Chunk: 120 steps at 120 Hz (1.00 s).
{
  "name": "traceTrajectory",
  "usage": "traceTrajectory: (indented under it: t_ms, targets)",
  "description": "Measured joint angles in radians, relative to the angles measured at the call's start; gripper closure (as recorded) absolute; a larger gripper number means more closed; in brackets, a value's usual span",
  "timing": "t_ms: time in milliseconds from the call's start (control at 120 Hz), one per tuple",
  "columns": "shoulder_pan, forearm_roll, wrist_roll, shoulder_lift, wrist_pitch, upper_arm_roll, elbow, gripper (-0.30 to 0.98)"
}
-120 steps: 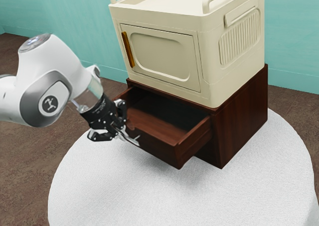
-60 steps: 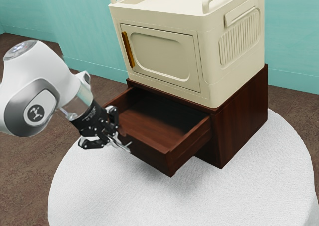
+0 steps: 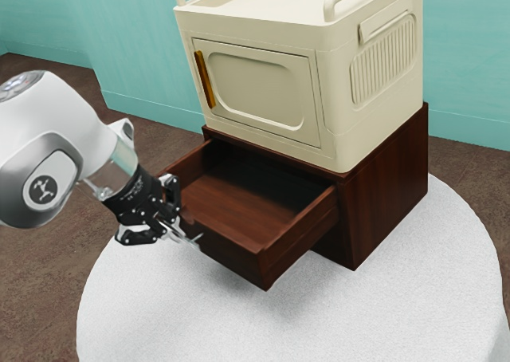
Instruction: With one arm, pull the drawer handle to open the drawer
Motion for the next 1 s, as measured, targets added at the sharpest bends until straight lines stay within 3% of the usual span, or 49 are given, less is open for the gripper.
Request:
traceTrajectory:
  t_ms: [1000]
  targets:
    - [0.001, 0.009, 0.008, -0.045, -0.011, -0.022, 0.051, 0.62]
